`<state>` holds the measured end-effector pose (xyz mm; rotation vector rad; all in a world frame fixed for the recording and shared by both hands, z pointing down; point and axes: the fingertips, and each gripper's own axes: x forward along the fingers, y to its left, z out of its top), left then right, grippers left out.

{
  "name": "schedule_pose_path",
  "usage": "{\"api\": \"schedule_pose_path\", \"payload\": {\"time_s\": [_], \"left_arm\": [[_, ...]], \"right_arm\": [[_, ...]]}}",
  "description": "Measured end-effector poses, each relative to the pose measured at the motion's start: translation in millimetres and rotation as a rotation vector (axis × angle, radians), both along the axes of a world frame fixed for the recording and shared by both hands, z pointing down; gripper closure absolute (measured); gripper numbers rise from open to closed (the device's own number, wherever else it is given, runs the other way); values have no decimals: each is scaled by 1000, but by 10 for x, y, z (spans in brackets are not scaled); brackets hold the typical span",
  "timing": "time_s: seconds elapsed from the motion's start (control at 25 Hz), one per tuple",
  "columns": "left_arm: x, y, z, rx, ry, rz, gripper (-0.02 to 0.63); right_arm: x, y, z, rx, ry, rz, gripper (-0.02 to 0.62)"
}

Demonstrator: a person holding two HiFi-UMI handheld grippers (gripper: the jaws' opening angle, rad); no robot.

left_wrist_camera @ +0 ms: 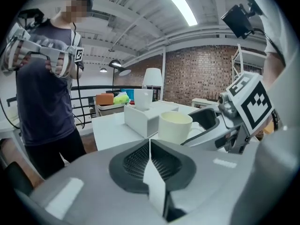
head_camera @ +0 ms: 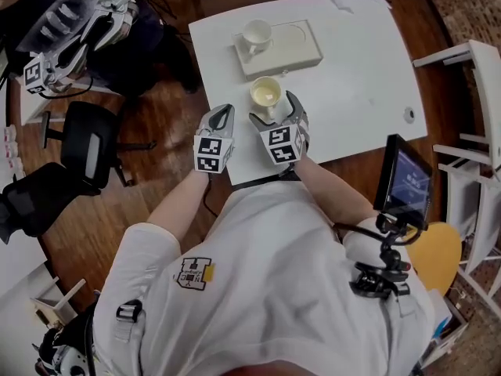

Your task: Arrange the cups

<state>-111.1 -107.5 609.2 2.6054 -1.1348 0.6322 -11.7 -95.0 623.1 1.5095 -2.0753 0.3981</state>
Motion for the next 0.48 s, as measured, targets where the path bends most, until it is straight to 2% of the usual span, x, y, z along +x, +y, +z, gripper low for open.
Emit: {"api": "schedule_pose_path", "payload": {"time_s": [0.12,0.28,0.36,0.48], "left_arm": [[22,-60,-3,3,-13,10,604],[44,-68,-3,12,-27,19,604],[56,-86,-6,19,-40,5,604],[97,-181,-29,27,-60,-30,604]], "right_arm": [[-7,-111,68,-4,53,-48,66],[-97,-132,98,11,89,-176,78],[-171,-130,105,22,100,-241,79],[-212,-203,119,26,95,-283,75]]}}
